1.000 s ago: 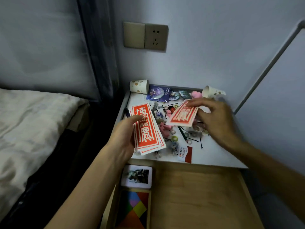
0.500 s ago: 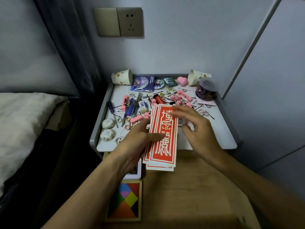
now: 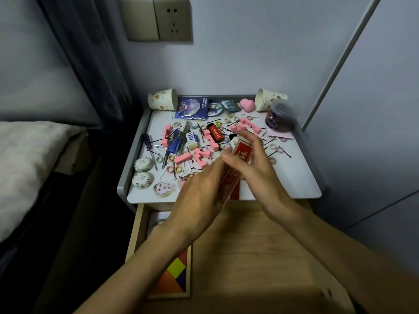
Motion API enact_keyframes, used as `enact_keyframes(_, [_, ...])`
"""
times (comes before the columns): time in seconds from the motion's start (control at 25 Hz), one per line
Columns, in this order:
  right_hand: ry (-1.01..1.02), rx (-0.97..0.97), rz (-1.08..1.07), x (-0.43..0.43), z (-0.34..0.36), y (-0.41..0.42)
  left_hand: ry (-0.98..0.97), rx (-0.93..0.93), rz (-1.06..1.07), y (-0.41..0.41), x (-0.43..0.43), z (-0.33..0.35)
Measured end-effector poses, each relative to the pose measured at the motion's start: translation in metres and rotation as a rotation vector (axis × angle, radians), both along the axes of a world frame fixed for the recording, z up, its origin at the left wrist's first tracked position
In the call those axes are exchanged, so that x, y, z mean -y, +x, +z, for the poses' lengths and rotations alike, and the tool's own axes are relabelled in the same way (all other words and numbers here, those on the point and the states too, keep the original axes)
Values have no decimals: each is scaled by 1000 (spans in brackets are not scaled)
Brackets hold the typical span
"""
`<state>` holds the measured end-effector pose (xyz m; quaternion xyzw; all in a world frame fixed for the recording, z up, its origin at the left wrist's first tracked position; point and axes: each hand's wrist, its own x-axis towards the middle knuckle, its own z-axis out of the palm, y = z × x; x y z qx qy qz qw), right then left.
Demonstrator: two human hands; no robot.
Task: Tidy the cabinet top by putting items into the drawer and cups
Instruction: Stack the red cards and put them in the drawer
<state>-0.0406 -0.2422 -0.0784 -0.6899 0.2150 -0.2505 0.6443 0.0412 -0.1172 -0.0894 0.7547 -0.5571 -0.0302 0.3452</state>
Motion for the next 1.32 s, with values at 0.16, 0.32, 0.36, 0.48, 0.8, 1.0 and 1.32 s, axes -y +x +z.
enact_keyframes(0.16, [22,100,-117,-2,3,0,-87,-238,113,-5,3,3])
enact_keyframes(0.32, [7,126,-121,1,8,-3,74,-601,84,-10,7,4])
enact_keyframes(0.36, [24,140,-101,2,9,-3,140,-643,47,-12,7,4])
enact_keyframes(0.48, [28,142,-39,1,8,-2,267,-732,-10,-19,8,5])
enact_keyframes(0.8, [-148,57,-9,-9,1,2,379,-802,55,-13,7,-5])
enact_keyframes(1.0, [-186,157,-77,-8,5,1,277,-978,85,-10,7,0])
enact_keyframes(1.32, [-191,128,-30,-15,4,-2,231,-196,188,-6,4,-14])
